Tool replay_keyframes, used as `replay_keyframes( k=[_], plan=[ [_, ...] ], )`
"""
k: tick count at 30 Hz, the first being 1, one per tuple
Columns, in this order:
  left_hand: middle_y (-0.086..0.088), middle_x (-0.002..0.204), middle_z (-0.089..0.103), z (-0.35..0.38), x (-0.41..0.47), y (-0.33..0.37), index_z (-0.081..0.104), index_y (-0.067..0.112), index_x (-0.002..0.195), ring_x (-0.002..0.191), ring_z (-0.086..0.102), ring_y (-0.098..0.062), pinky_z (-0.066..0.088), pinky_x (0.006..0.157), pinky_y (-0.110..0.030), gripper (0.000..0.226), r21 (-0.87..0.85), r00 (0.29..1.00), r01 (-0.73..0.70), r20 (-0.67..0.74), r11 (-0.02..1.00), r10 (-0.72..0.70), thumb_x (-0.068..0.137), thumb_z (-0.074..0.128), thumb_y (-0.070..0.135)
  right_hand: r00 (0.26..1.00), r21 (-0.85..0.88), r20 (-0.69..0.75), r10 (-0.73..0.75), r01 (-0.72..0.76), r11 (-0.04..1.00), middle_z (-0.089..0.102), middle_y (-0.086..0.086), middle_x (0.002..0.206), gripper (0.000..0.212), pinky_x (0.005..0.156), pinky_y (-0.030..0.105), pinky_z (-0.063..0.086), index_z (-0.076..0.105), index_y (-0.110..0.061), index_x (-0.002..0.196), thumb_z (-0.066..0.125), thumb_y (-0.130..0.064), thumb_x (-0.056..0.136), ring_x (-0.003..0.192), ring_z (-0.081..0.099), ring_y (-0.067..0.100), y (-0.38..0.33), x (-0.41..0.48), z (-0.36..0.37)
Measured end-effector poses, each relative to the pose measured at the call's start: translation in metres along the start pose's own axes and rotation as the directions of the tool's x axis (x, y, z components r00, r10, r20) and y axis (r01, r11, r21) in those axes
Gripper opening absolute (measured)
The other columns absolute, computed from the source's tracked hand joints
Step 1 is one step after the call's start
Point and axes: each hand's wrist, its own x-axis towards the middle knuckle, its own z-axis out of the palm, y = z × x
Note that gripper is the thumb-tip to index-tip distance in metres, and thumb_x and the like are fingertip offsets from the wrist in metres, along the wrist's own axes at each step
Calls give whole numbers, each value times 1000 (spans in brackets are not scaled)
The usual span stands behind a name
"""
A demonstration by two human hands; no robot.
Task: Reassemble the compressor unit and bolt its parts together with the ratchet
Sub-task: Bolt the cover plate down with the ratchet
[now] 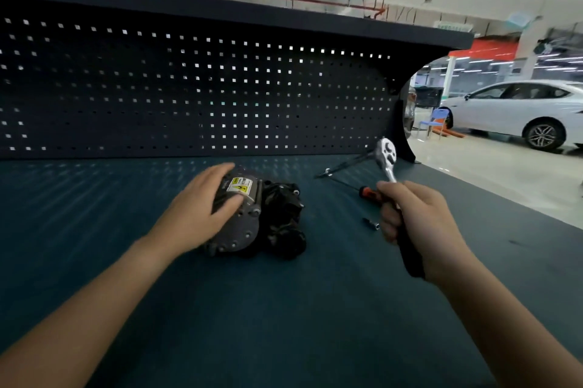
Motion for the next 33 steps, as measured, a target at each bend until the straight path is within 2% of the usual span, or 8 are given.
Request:
replay_keyframes(
  k=[5, 9, 14, 18, 23, 26, 29, 33],
  plan=[
    [11, 125, 47, 22, 2, -18, 53, 14, 127, 116, 42, -3, 27, 91, -13, 36, -173, 999, 42, 6, 984, -41, 94, 47, 27, 916, 459, 49, 397, -374, 806, 23, -7, 35, 32, 26, 13, 19, 42, -13, 68, 41, -25, 98, 26, 23, 3, 49, 32, -26],
    [14, 128, 44, 24, 0, -23, 52, 15, 130, 120, 40, -3, 25, 97, -14, 37, -196, 1000, 25, -10, 980, -28, 95, 47, 27, 869, 512, 153, 470, -477, 715, 25, -3, 31, 34, 24, 12, 20, 44, -10, 70, 38, -27, 99, 23, 26, 2, 68, 53, -34],
    [15, 131, 41, 27, -3, -22, 49, 16, 133, 126, 37, -3, 25, 102, -20, 40, -203, 999, 39, -24, 978, -44, 95, 46, 28, 893, 29, -222, 392, -395, 918, 44, 4, 47, 29, 34, 20, 31, 54, -2, 77, 53, -25, 94, 37, 39, 14, 81, 86, -44],
    [19, 130, 41, 28, -3, -23, 50, 20, 131, 122, 36, 2, 25, 99, -15, 37, -229, 998, 42, -34, 972, -51, 95, 46, 29, 871, -437, -424, 249, -437, 786, 56, 15, 58, 36, 51, 29, 40, 61, 3, 74, 56, -30, 89, 47, 48, 25, 93, 99, -55],
    [19, 124, 46, 26, -2, -24, 54, 27, 120, 117, 40, 3, 25, 91, -4, 28, -279, 997, 66, -29, 958, -77, 93, 52, 22, 916, -719, -377, 139, -384, 580, 57, 9, 65, 46, 53, 26, 34, 61, -4, 68, 51, -44, 90, 61, 51, 23, 100, 101, -54],
    [22, 124, 44, 24, -3, -24, 54, 28, 121, 115, 38, 7, 22, 83, 9, 28, -279, 995, 87, -21, 957, -96, 93, 51, 23, 922, -734, -366, 125, -369, 570, 57, 10, 67, 43, 53, 25, 35, 66, -3, 74, 54, -41, 89, 69, 57, 26, 96, 94, -52],
    [19, 128, 42, 26, -6, -23, 52, 20, 129, 119, 37, 3, 21, 83, 10, 35, -279, 994, 101, -6, 955, -107, 95, 48, 24, 946, -798, -292, -142, -159, 581, 61, 11, 97, 27, 67, 29, 40, 70, -11, 104, 54, -27, 89, 95, 57, 30, 81, 82, -30],
    [17, 126, 44, 27, -5, -18, 52, 18, 128, 121, 38, 2, 22, 87, 6, 33, -339, 991, 121, -13, 933, -134, 97, 42, 24, 893, -691, 127, -431, 391, 608, 61, 11, 116, 27, 97, 31, 36, 68, -6, 108, 62, -20, 86, 114, 52, 26, 59, 44, 56]
  ],
)
